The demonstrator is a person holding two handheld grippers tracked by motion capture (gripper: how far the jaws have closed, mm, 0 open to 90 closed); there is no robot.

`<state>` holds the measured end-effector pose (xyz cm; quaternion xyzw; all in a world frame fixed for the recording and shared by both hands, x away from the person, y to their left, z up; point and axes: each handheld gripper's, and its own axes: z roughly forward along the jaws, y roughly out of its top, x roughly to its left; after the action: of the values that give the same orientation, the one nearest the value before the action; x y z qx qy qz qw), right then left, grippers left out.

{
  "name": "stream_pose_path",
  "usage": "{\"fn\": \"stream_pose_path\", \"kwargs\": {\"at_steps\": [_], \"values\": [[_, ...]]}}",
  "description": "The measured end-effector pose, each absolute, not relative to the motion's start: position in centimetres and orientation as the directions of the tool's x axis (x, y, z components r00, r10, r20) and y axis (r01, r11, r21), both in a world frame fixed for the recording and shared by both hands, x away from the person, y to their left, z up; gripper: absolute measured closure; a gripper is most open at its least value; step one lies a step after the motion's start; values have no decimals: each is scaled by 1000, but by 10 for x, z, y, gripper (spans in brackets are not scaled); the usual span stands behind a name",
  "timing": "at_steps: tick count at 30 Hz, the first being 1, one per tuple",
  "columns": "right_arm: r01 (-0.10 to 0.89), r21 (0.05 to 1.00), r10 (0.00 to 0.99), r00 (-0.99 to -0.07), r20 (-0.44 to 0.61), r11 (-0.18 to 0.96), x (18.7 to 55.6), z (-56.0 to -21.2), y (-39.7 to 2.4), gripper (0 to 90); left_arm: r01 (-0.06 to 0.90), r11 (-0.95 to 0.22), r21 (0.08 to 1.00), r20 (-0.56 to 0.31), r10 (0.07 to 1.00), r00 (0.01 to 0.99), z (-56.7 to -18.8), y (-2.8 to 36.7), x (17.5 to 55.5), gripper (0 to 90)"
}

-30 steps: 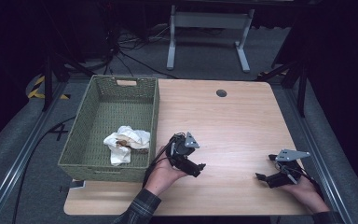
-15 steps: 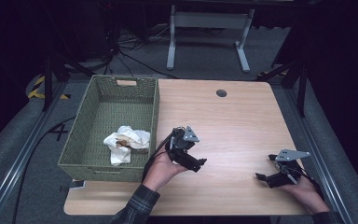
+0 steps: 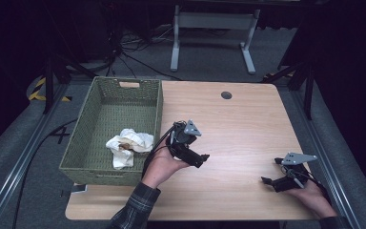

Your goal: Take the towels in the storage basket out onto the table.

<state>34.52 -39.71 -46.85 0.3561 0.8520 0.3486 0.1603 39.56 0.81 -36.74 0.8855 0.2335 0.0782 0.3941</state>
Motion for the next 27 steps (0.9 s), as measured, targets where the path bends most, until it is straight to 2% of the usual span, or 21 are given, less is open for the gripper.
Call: {"fn": "stream_pose_path", "kwargs": {"at_steps": [27], "values": [[496,708,719,-694,-25,503,345,-468,-397,2,408,-524,748,-70,548,833,-342,63,411,42]]}}
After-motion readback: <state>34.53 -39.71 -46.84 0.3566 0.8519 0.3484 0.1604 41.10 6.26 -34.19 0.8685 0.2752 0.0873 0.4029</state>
